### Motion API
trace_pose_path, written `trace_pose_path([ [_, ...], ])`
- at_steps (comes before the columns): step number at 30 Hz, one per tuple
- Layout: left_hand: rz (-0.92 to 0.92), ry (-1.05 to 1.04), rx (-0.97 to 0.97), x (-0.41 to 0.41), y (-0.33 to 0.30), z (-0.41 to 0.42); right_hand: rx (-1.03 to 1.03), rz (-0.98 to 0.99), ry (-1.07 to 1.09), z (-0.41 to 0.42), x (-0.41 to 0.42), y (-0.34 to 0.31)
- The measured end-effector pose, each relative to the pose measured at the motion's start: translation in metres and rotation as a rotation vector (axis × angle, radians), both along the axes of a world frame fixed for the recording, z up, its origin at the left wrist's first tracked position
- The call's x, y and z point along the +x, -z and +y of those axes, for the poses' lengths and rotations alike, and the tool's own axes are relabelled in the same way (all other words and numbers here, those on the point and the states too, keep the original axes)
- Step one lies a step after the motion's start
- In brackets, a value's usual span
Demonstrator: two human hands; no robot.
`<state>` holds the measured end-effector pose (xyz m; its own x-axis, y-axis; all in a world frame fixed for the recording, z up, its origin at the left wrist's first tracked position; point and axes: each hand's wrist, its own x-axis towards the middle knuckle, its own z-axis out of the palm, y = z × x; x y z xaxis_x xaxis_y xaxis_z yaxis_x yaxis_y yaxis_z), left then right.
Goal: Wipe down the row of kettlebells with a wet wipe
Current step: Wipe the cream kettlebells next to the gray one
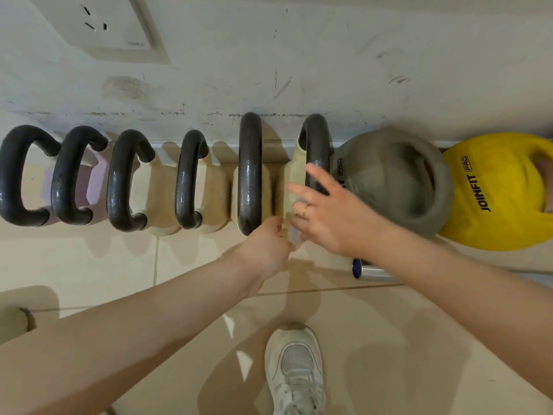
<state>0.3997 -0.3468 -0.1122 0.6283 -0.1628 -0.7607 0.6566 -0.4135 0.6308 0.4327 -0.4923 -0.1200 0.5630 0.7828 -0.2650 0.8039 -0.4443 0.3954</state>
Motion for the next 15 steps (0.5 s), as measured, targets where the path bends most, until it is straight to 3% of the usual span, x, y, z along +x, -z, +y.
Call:
trace_pose_path([
  [3,-0.06,-0.008,-0.006,-0.005,0.004,-0.009,0.188,0.174,0.07,-0.022,0.02,-0.013],
  [9,-0.28,-0.088,0.001,0.007,0.004,-0.03,0.565,0.382,0.445,-0.023,0.063,-0.014],
  [15,-0.259,-0.052,0.017,0.031,0.006,-0.029,0.543,0.34,0.424,-0.03,0.061,-0.015],
])
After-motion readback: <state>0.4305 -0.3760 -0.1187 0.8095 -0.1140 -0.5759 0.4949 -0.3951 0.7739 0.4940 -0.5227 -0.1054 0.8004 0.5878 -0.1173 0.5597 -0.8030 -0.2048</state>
